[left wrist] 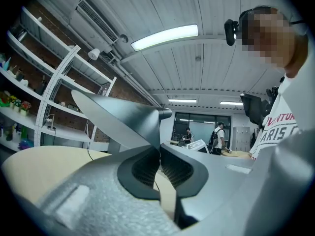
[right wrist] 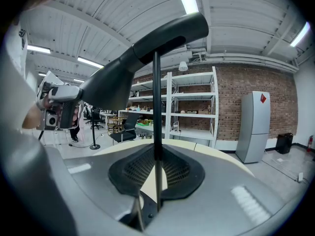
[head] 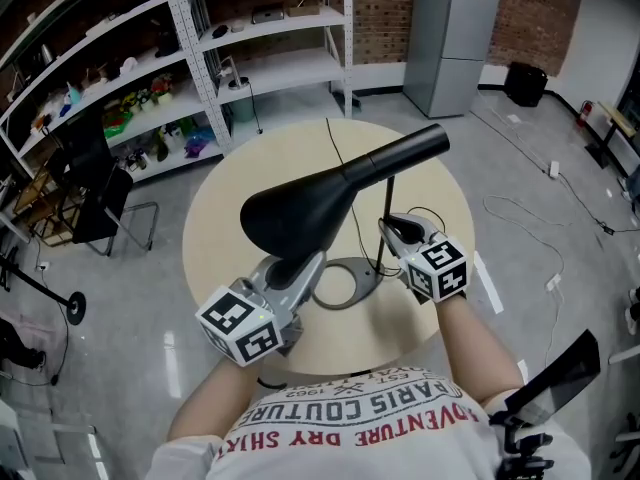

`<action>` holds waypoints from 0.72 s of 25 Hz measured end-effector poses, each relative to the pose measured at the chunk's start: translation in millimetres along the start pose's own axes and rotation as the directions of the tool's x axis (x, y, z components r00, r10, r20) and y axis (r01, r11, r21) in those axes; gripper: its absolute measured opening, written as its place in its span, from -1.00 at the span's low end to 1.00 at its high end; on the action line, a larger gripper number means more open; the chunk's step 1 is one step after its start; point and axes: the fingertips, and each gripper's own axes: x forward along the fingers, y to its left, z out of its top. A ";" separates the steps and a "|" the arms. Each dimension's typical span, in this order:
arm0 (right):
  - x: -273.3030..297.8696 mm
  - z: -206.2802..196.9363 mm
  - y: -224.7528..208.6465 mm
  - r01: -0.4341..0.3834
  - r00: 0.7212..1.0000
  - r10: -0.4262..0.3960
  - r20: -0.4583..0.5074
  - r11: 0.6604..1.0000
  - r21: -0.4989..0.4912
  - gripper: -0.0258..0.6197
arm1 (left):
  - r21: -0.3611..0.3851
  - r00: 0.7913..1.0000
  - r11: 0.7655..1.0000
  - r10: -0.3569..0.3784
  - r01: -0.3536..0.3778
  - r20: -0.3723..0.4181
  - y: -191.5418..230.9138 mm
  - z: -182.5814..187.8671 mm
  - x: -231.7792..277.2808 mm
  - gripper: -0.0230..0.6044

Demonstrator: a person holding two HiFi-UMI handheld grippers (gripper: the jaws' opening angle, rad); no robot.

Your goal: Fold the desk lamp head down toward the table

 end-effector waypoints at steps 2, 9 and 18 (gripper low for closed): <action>-0.8 -1.0 0.0 0.000 1.000 0.000 0.001 1.000 0.001 -0.78 | -0.012 1.000 1.000 0.000 0.000 0.001 -1.1 -2.4 1.3 -0.91; -2.7 0.0 1.0 -0.003 1.000 0.003 0.008 1.000 0.009 -0.78 | -0.038 1.000 0.999 0.009 -0.008 0.026 -2.4 -8.1 3.2 -0.91; -4.9 -3.3 -0.8 -0.003 1.000 0.003 0.010 1.000 0.012 -0.78 | -0.084 0.999 0.996 0.022 -0.019 0.039 -5.4 -16.4 9.4 -0.91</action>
